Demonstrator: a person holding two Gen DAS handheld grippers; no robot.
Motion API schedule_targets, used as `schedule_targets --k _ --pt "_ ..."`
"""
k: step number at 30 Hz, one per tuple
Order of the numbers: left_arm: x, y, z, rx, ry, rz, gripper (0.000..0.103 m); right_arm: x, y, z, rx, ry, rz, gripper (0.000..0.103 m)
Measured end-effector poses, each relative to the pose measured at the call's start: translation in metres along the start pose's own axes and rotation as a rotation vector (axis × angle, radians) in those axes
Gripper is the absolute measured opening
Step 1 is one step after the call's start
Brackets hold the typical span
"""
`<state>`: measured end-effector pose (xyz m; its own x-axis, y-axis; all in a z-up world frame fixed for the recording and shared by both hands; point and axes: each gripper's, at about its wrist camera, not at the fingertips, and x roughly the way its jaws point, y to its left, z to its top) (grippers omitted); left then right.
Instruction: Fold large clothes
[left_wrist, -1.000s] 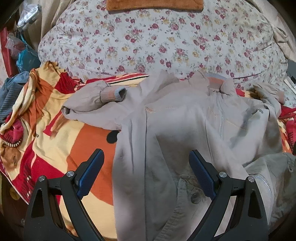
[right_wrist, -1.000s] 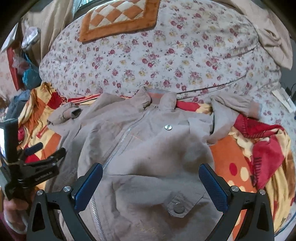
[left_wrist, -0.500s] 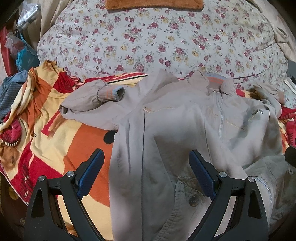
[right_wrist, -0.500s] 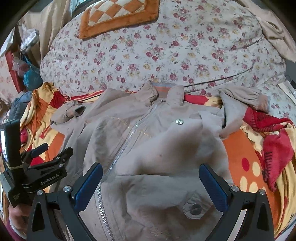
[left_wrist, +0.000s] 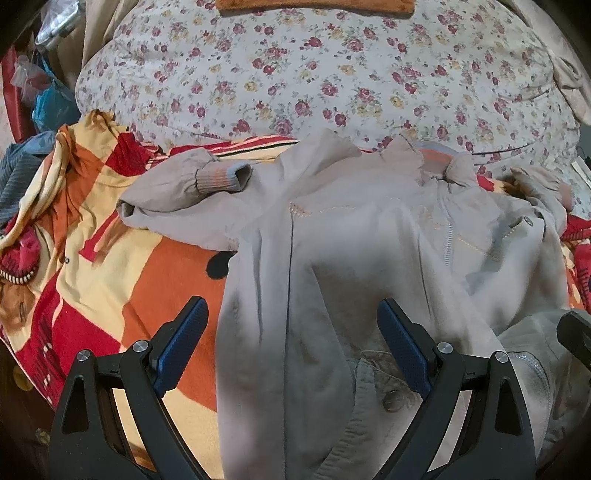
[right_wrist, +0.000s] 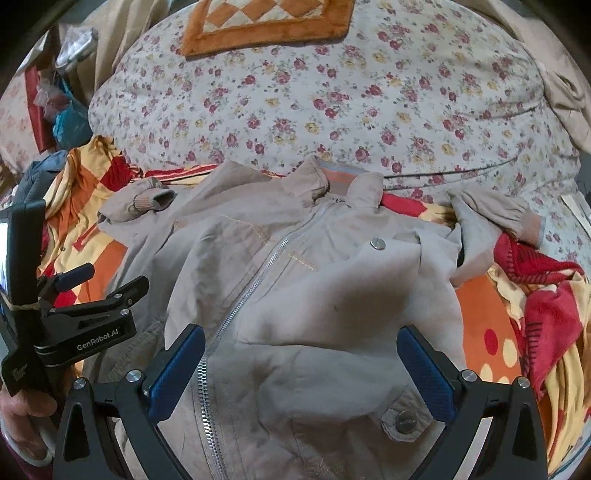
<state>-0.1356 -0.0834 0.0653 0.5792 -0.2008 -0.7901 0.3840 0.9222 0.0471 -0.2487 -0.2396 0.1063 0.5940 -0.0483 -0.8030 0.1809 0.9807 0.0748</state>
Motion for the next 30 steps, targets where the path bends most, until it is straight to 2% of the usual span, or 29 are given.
schedule_targets --k 12,21,30 --pt "0.009 0.003 -0.004 -0.015 0.019 0.005 0.093 0.020 0.005 -0.008 0.049 0.038 -0.001 0.103" --pt "0.013 0.006 -0.004 -0.030 0.028 0.004 0.093 0.032 0.008 -0.014 0.035 0.058 -0.008 0.103" --pt "0.016 0.008 -0.005 -0.037 0.033 0.004 0.093 0.043 0.003 -0.021 0.049 0.096 0.032 0.103"
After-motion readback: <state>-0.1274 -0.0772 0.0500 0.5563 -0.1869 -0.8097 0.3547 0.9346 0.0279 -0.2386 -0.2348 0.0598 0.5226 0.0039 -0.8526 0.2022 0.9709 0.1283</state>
